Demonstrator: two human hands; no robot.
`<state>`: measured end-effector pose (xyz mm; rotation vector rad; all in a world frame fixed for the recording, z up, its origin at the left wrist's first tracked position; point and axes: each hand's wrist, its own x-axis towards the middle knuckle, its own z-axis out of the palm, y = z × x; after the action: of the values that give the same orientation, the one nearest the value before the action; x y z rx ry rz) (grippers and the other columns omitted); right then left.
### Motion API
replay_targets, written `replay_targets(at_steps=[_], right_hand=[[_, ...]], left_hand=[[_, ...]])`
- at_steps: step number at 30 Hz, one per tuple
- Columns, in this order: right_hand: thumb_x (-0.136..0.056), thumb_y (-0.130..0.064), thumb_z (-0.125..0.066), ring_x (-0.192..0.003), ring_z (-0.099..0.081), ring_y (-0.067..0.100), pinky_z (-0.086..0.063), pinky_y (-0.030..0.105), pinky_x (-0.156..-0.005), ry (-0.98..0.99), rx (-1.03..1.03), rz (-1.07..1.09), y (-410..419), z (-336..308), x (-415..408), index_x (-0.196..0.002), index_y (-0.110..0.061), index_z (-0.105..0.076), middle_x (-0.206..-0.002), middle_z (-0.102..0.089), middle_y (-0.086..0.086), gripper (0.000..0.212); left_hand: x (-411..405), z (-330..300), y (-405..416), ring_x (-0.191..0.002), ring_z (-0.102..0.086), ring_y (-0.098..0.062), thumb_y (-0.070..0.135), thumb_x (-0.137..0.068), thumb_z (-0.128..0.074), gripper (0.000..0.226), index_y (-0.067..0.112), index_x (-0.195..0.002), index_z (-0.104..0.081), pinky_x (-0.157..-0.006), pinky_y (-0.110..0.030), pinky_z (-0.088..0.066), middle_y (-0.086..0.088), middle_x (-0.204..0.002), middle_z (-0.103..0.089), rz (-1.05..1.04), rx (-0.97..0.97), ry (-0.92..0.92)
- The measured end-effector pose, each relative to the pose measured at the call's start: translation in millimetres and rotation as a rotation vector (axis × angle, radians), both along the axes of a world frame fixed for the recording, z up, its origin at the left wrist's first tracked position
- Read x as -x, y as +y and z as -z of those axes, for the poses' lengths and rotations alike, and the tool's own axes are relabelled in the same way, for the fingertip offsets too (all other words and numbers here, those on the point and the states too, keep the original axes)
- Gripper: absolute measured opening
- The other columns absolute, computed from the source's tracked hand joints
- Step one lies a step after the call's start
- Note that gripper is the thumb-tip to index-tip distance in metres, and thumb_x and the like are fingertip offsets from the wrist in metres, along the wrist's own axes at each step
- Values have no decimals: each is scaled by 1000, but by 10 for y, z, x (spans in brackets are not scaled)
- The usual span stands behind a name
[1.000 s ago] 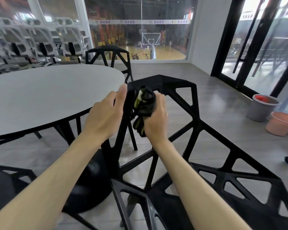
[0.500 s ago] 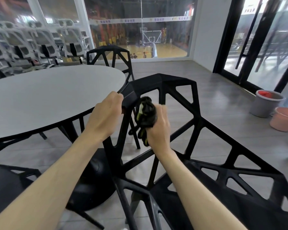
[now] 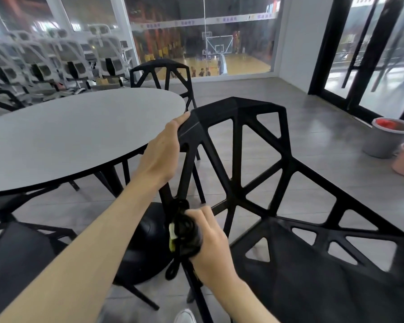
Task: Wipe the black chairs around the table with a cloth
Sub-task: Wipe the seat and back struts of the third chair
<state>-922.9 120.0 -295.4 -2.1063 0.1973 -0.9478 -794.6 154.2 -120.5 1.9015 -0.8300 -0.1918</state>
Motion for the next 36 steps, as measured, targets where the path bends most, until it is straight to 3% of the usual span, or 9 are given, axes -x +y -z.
replay_targets(at_steps=[7,13,15,20,23,27,30,33,36], right_hand=[[-92,-35,-62,-94,-59,17,-56,43,-74,-55,-42,94,-87,-186,-196,-119,-24,-58,-109,-49,-9,30],[-88,-12,-76,-103,-55,15,-55,34,-72,0,358,9,-457,377,75,-122,-26,-57,-116,-49,-2,41],[-87,-4,-73,-103,-55,16,-57,40,-77,18,295,122,-768,470,23,-121,-26,-58,-116,-49,-4,43],[-94,-7,-58,-95,-61,21,-56,53,-83,-18,-258,426,-1084,519,-217,-114,-27,-58,-110,-48,-6,28],[-93,-15,-58,-93,-61,24,-56,55,-81,-79,-244,240,-576,590,-241,-112,-26,-60,-112,-49,-2,22],[-86,-11,-64,-97,-58,18,-55,35,-78,-106,-24,74,-339,548,-43,-120,-24,-56,-113,-49,-5,38],[-88,-5,-65,-97,-58,17,-56,38,-73,-31,85,167,-687,554,-67,-122,-24,-56,-114,-48,-5,40],[-91,0,-60,-93,-59,19,-55,40,-75,11,-33,317,-1117,504,-135,-119,-27,-55,-112,-46,-7,40],[-90,4,-59,-85,-58,21,-52,41,-68,-13,58,400,-1484,362,-174,-119,-23,-55,-111,-44,-6,40]], left_hand=[[83,-45,15,-153,-26,-6,44,-111,-12,51,50,-156,-36,-112,-22,-16,21,-164,-34,-25,-74,-97],[73,-24,-5,-153,-27,-6,41,-111,-15,51,45,-158,-37,-114,-22,-16,20,-164,-36,-26,-63,-133],[55,-7,-8,-153,-26,-4,41,-111,-15,51,45,-158,-37,-113,-20,-16,22,-163,-36,-20,-62,-143],[13,13,-16,-153,-27,-6,41,-111,-15,51,43,-159,-35,-114,-20,-17,21,-164,-35,-26,-87,-205],[20,13,-10,-151,-30,-6,40,-111,-16,51,44,-158,-36,-112,-19,-20,22,-163,-37,-39,-93,-226],[29,12,-18,-151,-31,-7,37,-111,-17,51,43,-158,-36,-112,-21,-23,21,-163,-37,-55,-105,-245],[46,3,-14,-150,-33,-8,40,-111,-18,50,46,-157,-36,-120,-26,-25,24,-162,-37,-48,-97,-237],[50,-9,-6,-148,-36,-10,41,-111,-18,50,48,-157,-36,-124,-37,-28,26,-161,-37,-48,-100,-233],[38,-4,-24,-148,-36,-8,39,-111,-19,50,46,-158,-36,-123,-32,-27,25,-162,-36,-49,-109,-252]])
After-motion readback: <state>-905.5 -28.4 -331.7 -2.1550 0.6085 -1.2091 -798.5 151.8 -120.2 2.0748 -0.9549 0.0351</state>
